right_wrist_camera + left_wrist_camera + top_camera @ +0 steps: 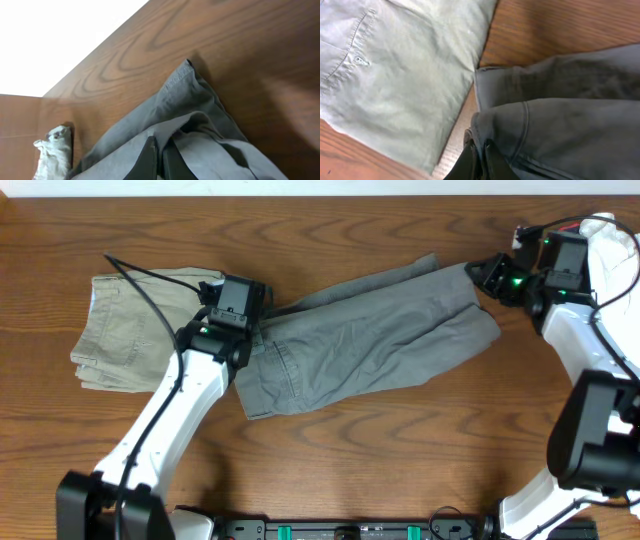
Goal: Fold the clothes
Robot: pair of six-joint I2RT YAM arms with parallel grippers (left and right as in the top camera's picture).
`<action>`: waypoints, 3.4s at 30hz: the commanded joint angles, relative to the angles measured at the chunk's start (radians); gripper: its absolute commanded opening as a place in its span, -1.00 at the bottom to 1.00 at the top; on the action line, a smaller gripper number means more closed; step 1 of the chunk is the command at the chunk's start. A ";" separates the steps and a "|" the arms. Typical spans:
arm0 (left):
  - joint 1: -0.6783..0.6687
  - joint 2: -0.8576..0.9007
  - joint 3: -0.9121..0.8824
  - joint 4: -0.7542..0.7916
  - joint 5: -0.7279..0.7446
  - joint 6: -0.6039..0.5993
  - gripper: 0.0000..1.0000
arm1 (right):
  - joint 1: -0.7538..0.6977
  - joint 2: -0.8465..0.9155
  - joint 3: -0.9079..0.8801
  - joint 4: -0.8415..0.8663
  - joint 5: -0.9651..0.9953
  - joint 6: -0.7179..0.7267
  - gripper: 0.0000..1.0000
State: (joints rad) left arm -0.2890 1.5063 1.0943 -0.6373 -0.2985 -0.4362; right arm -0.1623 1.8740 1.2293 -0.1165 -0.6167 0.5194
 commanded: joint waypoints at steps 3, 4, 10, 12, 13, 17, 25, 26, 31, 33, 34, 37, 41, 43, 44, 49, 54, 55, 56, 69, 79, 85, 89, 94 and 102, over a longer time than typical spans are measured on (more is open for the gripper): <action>0.030 0.068 0.007 0.043 -0.090 0.018 -0.88 | 0.032 0.068 0.013 0.078 -0.002 0.019 -0.95; 0.034 0.078 0.007 0.052 -0.091 0.018 -0.88 | 0.039 0.077 0.013 0.092 -0.001 0.019 -0.93; 0.057 0.129 0.007 0.119 -0.096 0.018 -0.44 | 0.059 0.122 0.013 0.144 0.002 0.019 -0.73; 0.061 0.132 0.008 0.135 -0.096 0.040 0.23 | 0.056 0.122 0.014 0.143 0.002 0.018 -0.18; 0.064 0.128 0.014 0.133 -0.096 0.053 0.32 | 0.050 0.118 0.014 0.143 -0.010 0.017 -0.05; 0.077 0.072 0.078 0.045 -0.095 0.066 0.35 | 0.005 0.090 0.014 0.117 -0.114 -0.012 0.08; 0.075 -0.047 0.108 -0.119 0.275 0.129 -0.21 | 0.023 -0.042 0.014 -0.336 -0.025 -0.251 -0.12; 0.075 -0.040 0.097 -0.137 0.299 0.129 -0.31 | 0.050 -0.045 0.014 -0.406 0.016 -0.275 -0.23; 0.074 0.022 0.021 -0.141 0.406 0.168 -0.46 | 0.159 -0.027 0.012 -0.476 0.110 -0.330 -0.35; 0.074 0.064 -0.022 -0.105 0.475 0.203 -0.46 | 0.190 -0.021 0.012 -0.447 0.152 -0.313 -0.34; 0.074 0.079 -0.036 -0.091 0.483 0.204 -0.45 | 0.200 -0.017 0.012 -0.441 0.182 -0.298 -0.35; 0.074 0.145 -0.068 -0.055 0.483 0.204 -0.38 | 0.224 0.003 0.012 -0.436 0.294 -0.240 -0.42; 0.074 0.240 -0.070 -0.053 0.483 0.208 -0.37 | 0.232 0.068 0.012 -0.432 0.383 -0.228 -0.67; 0.074 0.282 -0.070 -0.054 0.483 0.222 -0.37 | 0.225 0.121 0.012 -0.465 0.417 -0.226 -0.97; 0.074 0.296 -0.070 -0.056 0.483 0.226 -0.37 | 0.220 0.138 0.012 -0.487 0.442 -0.214 -0.98; 0.074 0.315 -0.069 -0.066 0.482 0.227 -0.37 | 0.166 0.170 0.012 -0.687 0.692 -0.082 -0.97; 0.074 0.309 -0.069 -0.086 0.482 0.271 -0.37 | 0.111 0.082 0.012 -0.839 0.884 -0.041 -0.97; 0.074 0.309 -0.069 -0.095 0.482 0.281 -0.37 | 0.106 0.060 0.012 -0.856 0.899 -0.041 -0.97; 0.074 0.309 -0.067 -0.108 0.482 0.291 -0.37 | 0.101 0.032 0.012 -0.873 0.906 -0.041 -0.97; 0.074 0.157 0.002 -0.143 0.523 0.304 -0.31 | 0.129 -0.272 0.009 -0.776 0.311 -0.323 -0.97; 0.074 0.154 0.002 -0.127 0.524 0.305 -0.30 | 0.274 -0.099 -0.042 -0.671 0.253 -0.315 -0.97; 0.074 0.154 0.002 -0.117 0.528 0.304 -0.31 | 0.307 0.058 -0.043 -0.286 0.246 -0.154 -0.97; 0.074 0.154 0.002 -0.112 0.528 0.305 -0.29 | 0.292 0.114 -0.043 0.024 0.185 -0.093 -0.97; 0.074 0.154 0.002 -0.109 0.528 0.305 -0.20 | 0.254 0.088 -0.026 0.126 0.006 -0.087 -0.98; 0.071 0.154 0.002 -0.019 0.677 0.350 -0.15 | 0.208 -0.044 -0.026 -0.264 -0.064 -0.255 -0.96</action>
State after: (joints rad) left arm -0.2184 1.6627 1.0855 -0.6777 0.3012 -0.1173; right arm 0.0483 1.8957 1.1919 -0.3077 -0.6277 0.3573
